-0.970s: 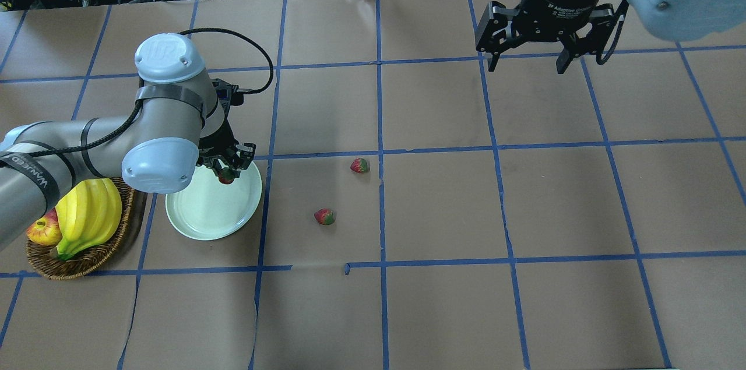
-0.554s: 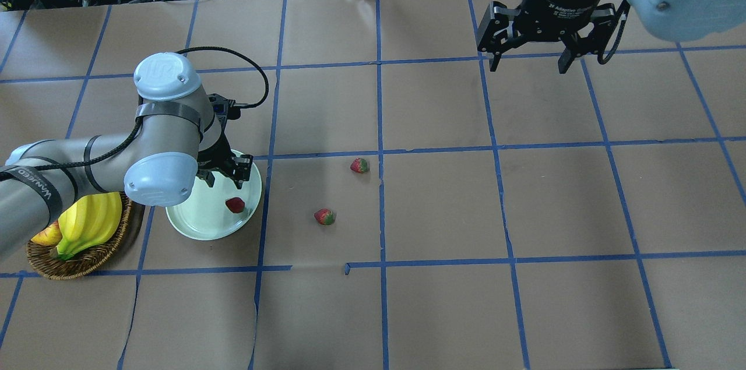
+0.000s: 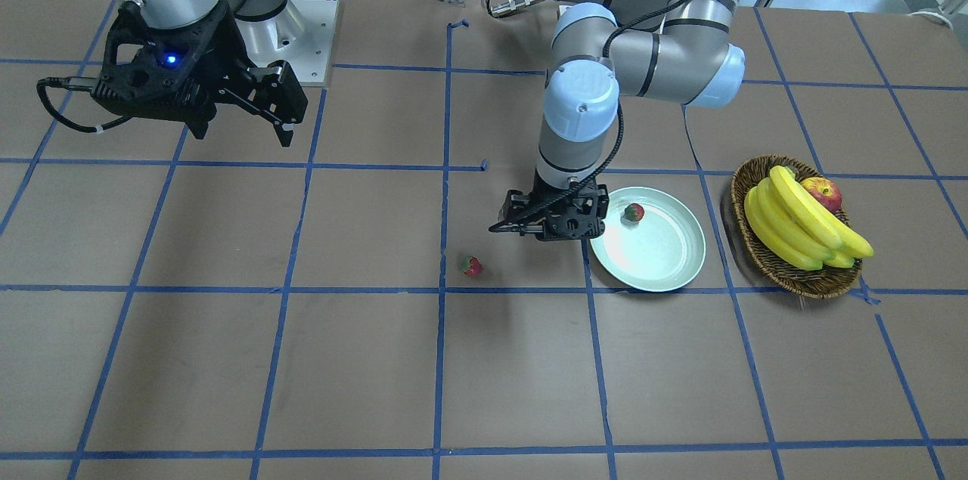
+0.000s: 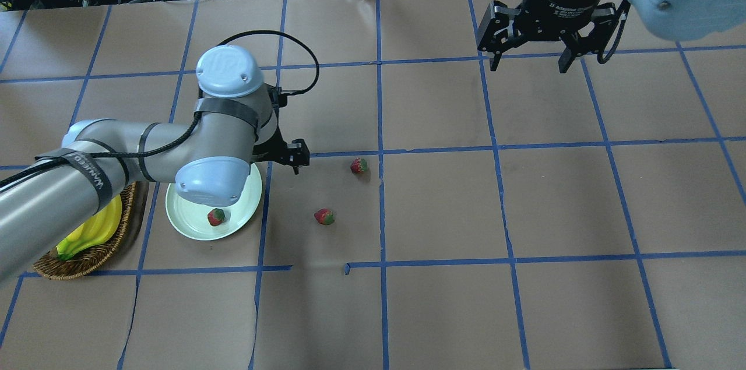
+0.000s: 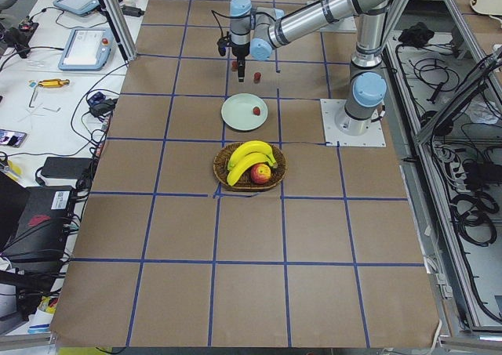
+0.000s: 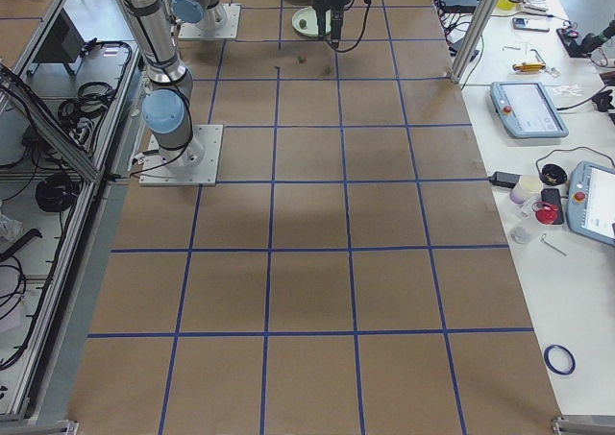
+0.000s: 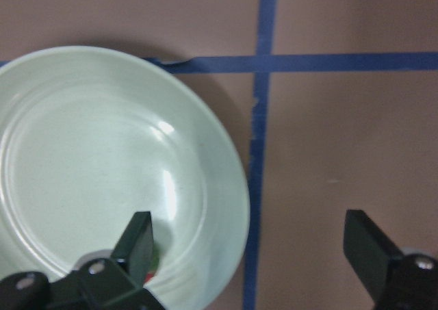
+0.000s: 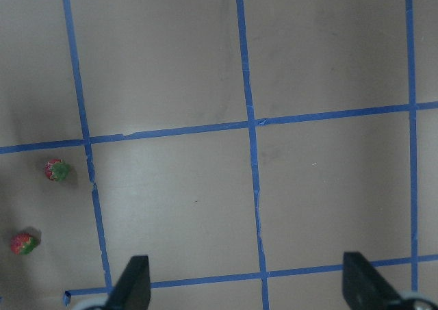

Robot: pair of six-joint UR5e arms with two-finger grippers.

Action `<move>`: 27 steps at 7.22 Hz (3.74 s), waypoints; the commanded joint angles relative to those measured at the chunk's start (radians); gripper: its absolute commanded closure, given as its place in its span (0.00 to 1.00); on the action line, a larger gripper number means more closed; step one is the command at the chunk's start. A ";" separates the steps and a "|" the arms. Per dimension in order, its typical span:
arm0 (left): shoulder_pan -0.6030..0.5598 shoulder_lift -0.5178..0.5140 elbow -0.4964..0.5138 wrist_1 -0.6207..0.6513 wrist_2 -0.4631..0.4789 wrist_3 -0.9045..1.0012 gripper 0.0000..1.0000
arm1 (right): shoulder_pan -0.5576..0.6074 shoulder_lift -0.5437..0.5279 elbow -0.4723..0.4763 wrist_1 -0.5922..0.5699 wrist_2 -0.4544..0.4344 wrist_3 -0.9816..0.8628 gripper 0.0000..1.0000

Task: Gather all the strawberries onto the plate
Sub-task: 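Lower the strawberry onto the plate and open the left gripper, then move the left gripper to the next strawberry and grasp it, then place the strawberry on the plate and open the left gripper, then reach the left gripper to the farthest strawberry and grasp it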

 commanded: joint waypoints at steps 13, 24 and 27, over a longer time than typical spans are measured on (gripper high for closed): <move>0.194 -0.008 0.025 -0.146 0.050 0.228 0.83 | -0.001 0.002 -0.005 -0.002 0.000 0.001 0.00; 0.057 -0.091 0.121 -0.018 -0.153 0.010 0.00 | 0.000 0.000 0.002 -0.002 0.000 0.002 0.00; -0.063 -0.213 0.197 0.093 -0.139 -0.109 0.04 | 0.000 0.000 0.000 -0.002 0.000 0.002 0.00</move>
